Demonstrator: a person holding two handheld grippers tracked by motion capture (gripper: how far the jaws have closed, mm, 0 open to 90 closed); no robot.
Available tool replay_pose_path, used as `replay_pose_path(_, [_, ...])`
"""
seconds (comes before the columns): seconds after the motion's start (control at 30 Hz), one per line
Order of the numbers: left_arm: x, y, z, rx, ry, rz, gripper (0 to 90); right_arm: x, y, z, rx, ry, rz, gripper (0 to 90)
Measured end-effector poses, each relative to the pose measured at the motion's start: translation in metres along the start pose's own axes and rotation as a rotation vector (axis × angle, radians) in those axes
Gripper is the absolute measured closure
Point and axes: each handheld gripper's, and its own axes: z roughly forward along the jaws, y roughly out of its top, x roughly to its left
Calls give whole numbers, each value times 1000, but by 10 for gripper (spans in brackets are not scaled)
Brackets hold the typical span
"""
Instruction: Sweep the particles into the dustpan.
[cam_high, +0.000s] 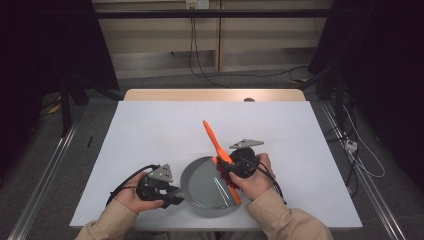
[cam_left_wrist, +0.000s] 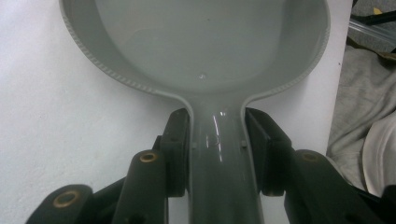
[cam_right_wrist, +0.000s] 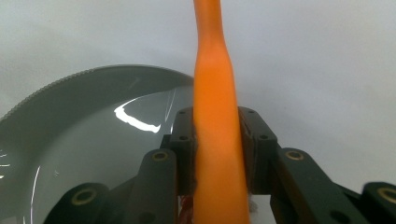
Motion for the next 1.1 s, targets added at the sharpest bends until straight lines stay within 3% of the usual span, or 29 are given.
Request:
replay_pose_path(0.17, [1, -1, 1, -18, -28, -11, 626, 6, 0, 1, -13, 10, 3, 704])
replay_pose_path(0.2, [0, -1, 1, -1, 0, -9, 626, 7, 0, 1, -15, 9, -6, 704])
replay_pose_path(0.23, [1, -1, 1, -7, -7, -11, 627, 7, 1, 1, -19, 9, -6, 704])
replay_pose_path(0.3, [1, -2, 2, -8, -9, -18, 627, 8, 2, -1, -28, 30, 18, 706])
replay_pose_path(0.47, [2, -3, 2, -8, 0, -27, 627, 14, 8, -4, -42, 95, 24, 711])
replay_pose_path(0.57, [3, -3, 1, -19, 3, -32, 628, 11, 11, -5, -59, 91, 24, 711])
replay_pose_path(0.7, [4, -4, 2, -14, -7, -26, 628, -5, 15, -10, -86, 62, 34, 711])
replay_pose_path(0.83, [3, -4, 1, -26, -23, -19, 629, -20, 13, -15, -99, 10, 41, 711])
replay_pose_path(0.9, [1, -4, -1, -17, -10, -16, 628, -25, 7, -16, -96, -24, 27, 711])
replay_pose_path(0.97, [1, -4, 0, -19, -24, -23, 628, -25, -2, -14, -81, -43, 20, 711])
replay_pose_path(1.0, [0, -3, 0, -5, 4, -21, 628, -24, -8, -12, -73, -47, 11, 711])
replay_pose_path(1.1, [1, -3, 2, -6, -11, -24, 628, -14, -16, -12, -93, -23, 27, 711])
